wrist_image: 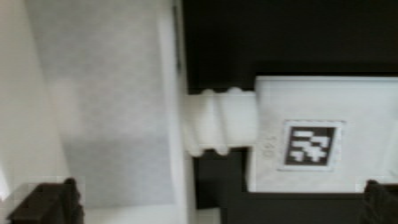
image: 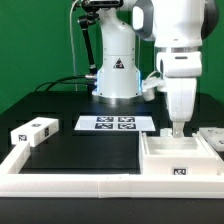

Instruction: Assemble cabinet

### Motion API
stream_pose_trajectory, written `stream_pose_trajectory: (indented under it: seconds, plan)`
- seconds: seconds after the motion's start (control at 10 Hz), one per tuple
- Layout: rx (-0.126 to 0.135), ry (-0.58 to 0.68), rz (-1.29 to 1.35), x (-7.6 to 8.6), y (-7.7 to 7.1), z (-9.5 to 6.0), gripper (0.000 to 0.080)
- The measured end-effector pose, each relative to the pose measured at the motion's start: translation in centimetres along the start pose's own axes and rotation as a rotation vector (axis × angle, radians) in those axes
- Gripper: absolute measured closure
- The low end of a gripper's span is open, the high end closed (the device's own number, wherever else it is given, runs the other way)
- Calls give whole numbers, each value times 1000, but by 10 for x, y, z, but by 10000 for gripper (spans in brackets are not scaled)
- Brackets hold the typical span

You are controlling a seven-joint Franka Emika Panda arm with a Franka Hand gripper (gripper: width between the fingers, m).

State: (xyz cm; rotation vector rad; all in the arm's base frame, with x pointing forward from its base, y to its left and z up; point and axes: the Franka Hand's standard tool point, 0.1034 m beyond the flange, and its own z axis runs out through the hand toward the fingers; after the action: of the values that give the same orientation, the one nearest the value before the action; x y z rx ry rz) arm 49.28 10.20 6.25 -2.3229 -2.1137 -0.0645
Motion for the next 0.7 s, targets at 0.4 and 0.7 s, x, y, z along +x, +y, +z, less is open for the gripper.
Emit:
stream_pose_trajectory:
  seconds: [0.4, 0.7]
  plan:
    - [-9, 29, 6, 44, -41, -4, 2]
    - [15, 42, 53, 60, -55, 13, 2]
